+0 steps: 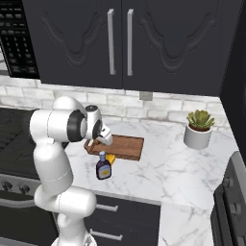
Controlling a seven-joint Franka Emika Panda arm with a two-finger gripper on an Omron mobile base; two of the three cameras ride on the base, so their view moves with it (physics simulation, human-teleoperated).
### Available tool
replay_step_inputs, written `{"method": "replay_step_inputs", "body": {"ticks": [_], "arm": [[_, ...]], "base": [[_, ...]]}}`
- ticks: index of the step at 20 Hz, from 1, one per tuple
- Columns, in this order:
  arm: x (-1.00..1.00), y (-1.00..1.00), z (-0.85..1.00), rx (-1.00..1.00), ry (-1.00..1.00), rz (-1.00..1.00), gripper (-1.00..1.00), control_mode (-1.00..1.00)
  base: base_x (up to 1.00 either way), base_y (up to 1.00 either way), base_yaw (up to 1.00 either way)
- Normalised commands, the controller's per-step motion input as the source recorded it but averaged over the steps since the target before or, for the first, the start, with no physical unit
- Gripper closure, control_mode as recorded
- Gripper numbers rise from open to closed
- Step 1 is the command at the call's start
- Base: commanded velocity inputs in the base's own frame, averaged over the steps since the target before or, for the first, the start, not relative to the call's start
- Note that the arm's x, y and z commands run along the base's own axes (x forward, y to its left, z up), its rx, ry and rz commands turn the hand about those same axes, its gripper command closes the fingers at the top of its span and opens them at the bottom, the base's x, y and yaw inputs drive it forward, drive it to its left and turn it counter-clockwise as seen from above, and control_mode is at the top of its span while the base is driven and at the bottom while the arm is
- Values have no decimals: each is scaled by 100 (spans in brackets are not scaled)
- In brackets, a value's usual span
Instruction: Retrieve the reheated potato from the microwave, then place the potato, cheese, and condiment on the cutting board.
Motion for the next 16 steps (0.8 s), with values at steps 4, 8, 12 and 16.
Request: {"method": "replay_step_inputs", "body": {"ticks": [4, 8, 12, 16], "arm": [[0, -11, 0, 0, 0, 0, -100, -100], [-3, -13, 10, 1, 0, 0, -100, -100], [-22, -11, 13, 2, 0, -1, -100, -100], [-18, 0, 23, 2, 0, -2, -100, -100]], "base": [[0, 0, 0], [0, 0, 0], [0, 0, 0], [0, 0, 0]]}}
